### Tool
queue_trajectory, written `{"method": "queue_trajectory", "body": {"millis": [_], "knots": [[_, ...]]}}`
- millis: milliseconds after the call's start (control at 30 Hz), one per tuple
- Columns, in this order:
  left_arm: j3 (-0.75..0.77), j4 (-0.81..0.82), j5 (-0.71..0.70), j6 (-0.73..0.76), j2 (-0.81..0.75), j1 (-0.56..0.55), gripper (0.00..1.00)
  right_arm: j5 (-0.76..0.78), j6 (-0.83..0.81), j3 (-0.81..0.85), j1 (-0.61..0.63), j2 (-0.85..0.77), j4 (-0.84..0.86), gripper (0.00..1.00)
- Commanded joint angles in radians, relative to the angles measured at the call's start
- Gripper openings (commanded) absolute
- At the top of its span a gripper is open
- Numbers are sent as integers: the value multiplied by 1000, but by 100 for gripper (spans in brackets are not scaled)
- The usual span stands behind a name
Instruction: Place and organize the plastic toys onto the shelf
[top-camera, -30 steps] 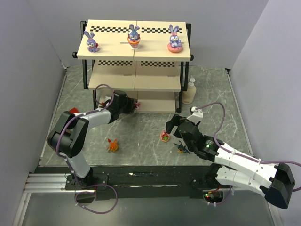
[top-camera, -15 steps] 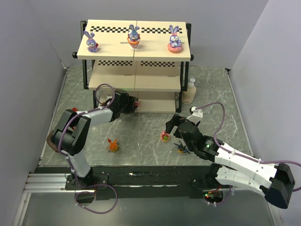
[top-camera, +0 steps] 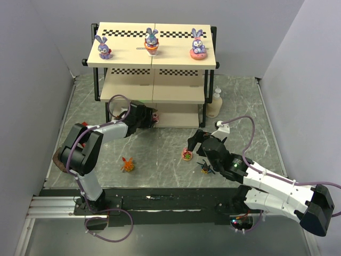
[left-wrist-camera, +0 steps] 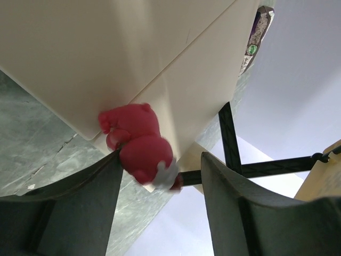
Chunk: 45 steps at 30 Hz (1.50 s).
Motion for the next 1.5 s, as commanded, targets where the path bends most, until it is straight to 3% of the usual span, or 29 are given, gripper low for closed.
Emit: {"method": "queue_trajectory", "body": {"millis": [0,167,433,867,1467], "knots": [[28,-28,9,-12,15,-6,66,14,6,-6,-8,-7,24,95],[23,-19,9,-21,11,-6,65,14,6,-8,-8,-9,25,95],[19,-1,12,-22,3,-6,53,11,8,-8,-8,0,28,94],[17,4,4,-19,-3,-6,61,7,3,-8,-10,2,32,94],[36,18,12,-25,21,-6,65,13,0,-6,-8,3,29,94]]}}
